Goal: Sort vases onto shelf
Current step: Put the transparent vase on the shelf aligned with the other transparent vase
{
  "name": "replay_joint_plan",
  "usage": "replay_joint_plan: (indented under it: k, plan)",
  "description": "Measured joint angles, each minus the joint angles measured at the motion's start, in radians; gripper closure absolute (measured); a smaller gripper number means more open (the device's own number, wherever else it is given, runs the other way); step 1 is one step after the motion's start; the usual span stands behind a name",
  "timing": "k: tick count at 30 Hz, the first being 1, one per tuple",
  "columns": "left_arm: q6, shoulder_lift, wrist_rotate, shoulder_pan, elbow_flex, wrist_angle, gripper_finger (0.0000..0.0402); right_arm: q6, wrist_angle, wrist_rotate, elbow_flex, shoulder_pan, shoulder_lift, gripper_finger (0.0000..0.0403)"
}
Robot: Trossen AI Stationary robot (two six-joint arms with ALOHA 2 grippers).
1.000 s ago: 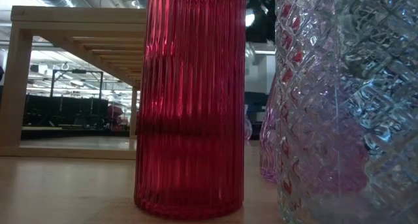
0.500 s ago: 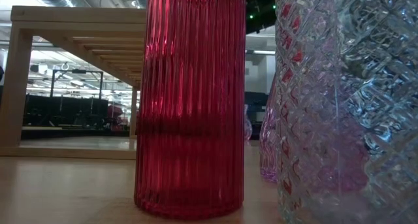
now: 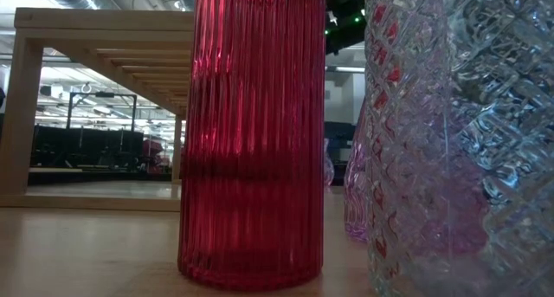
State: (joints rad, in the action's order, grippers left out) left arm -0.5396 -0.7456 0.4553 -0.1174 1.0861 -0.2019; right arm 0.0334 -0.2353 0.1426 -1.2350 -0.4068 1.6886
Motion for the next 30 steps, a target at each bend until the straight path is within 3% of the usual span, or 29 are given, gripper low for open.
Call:
replay_joint_plan:
  k: [3,9,16,30]
  plan:
    - [0.0,0.0,0.0,0.0,0.0,0.0,0.0127,-0.002,0.008,-0.002,0.0,0.0,0.0,0.0321]
    - [0.0,0.0,0.0,0.0,0.0,0.0,0.0127,-0.002,0.008,0.007,0.0,0.001,0.0,0.027]
    - [0.0,0.0,0.0,0.0,0.0,0.0,0.0127,0.005,0.018,0.059,0.0,0.001,-0.001,0.0283]
    - [0.0,0.0,0.0,0.0,0.0,0.0,0.0127,0.053,0.009,0.033,0.0,-0.008,-0.001,0.0275]
